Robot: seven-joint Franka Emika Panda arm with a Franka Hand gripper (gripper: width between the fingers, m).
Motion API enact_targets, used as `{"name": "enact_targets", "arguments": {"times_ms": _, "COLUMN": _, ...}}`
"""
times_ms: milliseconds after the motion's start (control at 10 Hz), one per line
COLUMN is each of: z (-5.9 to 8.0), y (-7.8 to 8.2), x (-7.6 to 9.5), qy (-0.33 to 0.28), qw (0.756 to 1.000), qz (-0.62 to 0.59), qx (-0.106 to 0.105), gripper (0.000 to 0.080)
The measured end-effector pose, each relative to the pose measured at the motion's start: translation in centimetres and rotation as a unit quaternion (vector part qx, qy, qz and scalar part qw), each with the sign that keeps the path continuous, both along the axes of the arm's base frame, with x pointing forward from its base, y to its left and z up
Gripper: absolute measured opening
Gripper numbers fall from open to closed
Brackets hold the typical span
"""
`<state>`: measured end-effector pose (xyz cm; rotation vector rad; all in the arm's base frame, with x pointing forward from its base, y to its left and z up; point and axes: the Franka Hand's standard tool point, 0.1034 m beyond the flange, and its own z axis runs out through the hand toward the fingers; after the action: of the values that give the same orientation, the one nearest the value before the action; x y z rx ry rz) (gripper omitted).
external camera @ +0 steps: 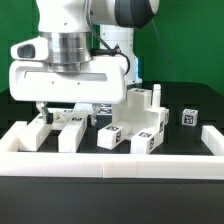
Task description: Assemble chair
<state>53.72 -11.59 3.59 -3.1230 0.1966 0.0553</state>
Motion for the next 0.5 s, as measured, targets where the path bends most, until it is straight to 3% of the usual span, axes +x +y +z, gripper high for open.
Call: {"name": "enact_targets", "arguments": {"times_ms": 500, "z": -0.88, "y": -0.09, "x": -0.51, "qy": 0.008, "qw": 1.000, "qz": 0.001, "qx": 0.000, "gripper": 0.0649}}
